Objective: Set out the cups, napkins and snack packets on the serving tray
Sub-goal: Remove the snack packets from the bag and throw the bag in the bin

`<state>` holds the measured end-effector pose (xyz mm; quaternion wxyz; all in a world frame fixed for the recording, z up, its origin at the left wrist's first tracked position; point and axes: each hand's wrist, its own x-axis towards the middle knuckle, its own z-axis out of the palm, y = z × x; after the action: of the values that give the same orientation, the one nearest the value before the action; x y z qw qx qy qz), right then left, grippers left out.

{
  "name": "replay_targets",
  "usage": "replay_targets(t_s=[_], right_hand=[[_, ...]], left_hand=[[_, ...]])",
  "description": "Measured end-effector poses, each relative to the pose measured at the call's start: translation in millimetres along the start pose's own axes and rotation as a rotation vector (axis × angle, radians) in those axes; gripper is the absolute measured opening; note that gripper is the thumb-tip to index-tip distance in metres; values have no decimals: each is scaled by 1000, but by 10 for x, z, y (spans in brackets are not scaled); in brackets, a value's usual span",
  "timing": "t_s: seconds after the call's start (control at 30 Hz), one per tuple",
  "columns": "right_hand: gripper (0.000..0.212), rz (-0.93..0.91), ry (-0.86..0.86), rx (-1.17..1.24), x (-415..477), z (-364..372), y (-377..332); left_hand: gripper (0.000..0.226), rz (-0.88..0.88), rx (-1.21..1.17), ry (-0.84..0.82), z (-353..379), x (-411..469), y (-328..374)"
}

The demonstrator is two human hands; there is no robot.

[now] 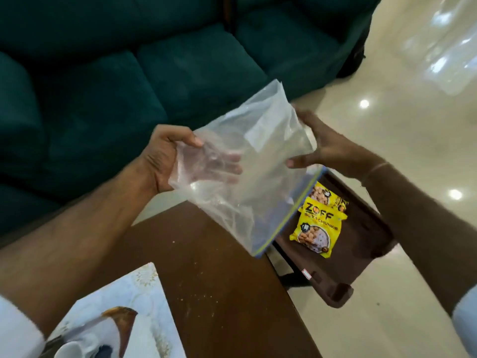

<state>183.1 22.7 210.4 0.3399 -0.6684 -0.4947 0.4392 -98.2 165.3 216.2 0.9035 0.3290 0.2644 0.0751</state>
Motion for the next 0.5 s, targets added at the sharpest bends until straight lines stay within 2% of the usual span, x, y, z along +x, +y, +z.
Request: replay_targets(t_s=[0.1,0.17,0.3,0.37,0.47,0.5], right_hand=[[39,-73,-204,-10,103,-44,-870],[26,-141,-203,69,127,30,-1424],[5,-291,-35,204,107,392,-2442],[15,-316,87,259,107,648,-2905],[58,-321,275,259,-8,1140,-3591],[69,-330,327,227,-74,1308,-3822]], left_hand=[[51,72,-93,-14,48,-442,382],[54,178,-160,-44,35,-843,655],[99,342,-281,29,-3,-1702,983],[97,409,-264,129,27,-2132,1082],[62,500,-34,378,174,-2818,1252],[59,551,39,482,212,-3042,1334]])
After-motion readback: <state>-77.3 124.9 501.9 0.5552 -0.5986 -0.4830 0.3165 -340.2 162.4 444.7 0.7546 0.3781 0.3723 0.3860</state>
